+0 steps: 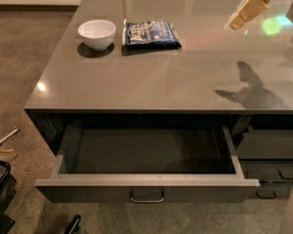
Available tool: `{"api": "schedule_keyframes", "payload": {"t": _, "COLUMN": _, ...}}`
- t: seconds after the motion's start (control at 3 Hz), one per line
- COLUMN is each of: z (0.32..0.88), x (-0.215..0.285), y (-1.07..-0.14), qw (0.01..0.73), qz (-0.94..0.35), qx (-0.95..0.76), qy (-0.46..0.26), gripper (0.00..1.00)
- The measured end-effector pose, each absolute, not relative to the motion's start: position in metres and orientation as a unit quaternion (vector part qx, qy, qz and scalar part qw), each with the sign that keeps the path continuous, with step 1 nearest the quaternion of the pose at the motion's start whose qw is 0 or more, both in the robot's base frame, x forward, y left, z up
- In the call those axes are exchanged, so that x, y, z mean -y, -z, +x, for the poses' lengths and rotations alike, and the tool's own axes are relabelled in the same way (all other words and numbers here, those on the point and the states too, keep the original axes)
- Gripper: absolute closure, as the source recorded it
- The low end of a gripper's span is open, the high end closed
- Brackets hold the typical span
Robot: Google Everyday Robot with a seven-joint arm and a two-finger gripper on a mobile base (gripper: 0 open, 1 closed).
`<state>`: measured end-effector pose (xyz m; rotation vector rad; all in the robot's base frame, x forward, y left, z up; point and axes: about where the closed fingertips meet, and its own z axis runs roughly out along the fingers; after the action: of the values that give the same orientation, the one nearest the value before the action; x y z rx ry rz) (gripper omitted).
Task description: Place blue chip bag into top drawer
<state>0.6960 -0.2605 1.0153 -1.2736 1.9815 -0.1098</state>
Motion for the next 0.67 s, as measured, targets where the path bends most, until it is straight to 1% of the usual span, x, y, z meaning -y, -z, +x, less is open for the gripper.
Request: {"api": "schedule_keyframes", "payload": {"t": 0.67, "z": 0.7009, "x": 0.2666, "y": -1.0111, "qw": 0.385, "qz": -0.48, "qx": -0.787, "qy": 0.037, "gripper": 0.0}}
